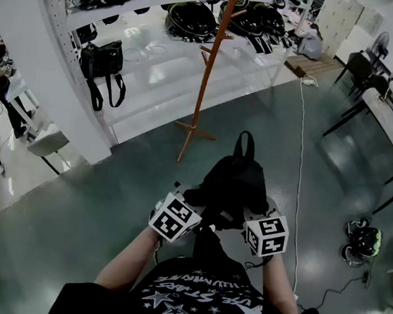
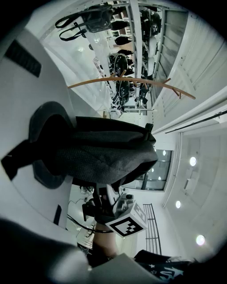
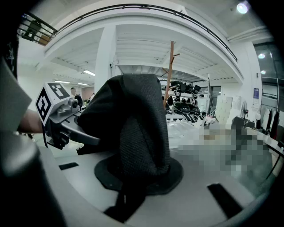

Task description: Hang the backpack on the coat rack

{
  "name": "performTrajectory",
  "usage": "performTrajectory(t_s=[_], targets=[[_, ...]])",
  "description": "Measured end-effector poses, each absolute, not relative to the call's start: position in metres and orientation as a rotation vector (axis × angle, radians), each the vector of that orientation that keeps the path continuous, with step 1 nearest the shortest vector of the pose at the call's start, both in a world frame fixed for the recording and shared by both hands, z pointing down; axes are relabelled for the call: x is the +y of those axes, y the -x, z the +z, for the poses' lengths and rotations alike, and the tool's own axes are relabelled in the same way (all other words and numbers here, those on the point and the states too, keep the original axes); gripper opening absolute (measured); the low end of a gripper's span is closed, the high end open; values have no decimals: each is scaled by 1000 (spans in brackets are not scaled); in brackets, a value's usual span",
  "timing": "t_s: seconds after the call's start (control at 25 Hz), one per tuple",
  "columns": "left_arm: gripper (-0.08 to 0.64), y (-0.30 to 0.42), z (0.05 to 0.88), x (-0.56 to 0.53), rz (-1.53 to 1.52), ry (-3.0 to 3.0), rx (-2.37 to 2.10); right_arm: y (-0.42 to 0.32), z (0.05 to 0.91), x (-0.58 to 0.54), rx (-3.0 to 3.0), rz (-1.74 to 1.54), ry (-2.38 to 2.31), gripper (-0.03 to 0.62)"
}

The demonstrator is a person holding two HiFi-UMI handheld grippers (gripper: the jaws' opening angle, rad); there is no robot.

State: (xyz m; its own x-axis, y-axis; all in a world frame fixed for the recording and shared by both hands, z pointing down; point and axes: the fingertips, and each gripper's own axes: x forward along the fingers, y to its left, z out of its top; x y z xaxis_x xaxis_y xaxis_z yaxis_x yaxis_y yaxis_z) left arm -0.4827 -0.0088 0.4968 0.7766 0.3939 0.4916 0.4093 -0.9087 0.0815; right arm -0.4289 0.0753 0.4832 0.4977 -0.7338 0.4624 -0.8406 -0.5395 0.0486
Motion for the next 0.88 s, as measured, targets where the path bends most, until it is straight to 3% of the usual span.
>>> performTrajectory(t_s=[0.88], targets=[[57, 468, 503, 18, -831, 2934, -662, 416, 490, 103, -1338, 558, -2467, 63]])
